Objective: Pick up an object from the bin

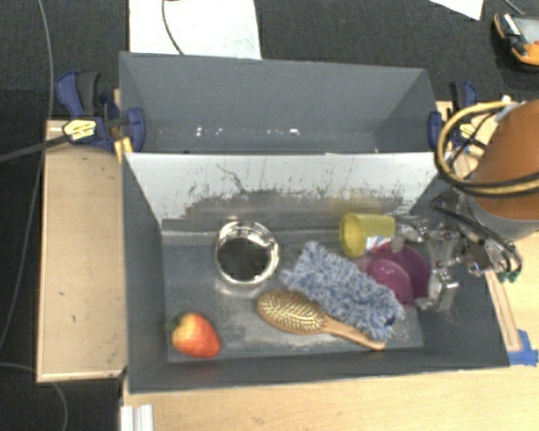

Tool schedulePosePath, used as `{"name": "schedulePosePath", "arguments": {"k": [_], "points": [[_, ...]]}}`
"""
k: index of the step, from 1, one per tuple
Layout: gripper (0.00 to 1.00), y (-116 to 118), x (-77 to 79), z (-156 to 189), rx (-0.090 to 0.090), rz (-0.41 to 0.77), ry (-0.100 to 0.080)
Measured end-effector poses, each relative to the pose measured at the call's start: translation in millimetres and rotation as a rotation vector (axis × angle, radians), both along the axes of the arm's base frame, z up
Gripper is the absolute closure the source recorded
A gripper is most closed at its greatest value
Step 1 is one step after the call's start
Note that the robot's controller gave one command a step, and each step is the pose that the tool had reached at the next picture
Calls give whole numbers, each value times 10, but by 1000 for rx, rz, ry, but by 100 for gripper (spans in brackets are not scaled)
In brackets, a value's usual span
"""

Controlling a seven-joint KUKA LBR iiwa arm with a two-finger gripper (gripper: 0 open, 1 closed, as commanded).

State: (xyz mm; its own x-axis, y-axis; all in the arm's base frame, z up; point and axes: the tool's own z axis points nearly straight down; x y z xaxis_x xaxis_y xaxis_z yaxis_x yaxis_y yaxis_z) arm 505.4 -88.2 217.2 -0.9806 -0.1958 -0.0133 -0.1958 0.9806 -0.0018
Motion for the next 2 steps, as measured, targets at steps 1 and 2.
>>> {"name": "schedulePosePath", "arguments": {"k": [1, 2], "points": [[0, -335, 350, -36, 0, -248, -5], [0, -265, 245, -105, -1, -182, -4]]}}
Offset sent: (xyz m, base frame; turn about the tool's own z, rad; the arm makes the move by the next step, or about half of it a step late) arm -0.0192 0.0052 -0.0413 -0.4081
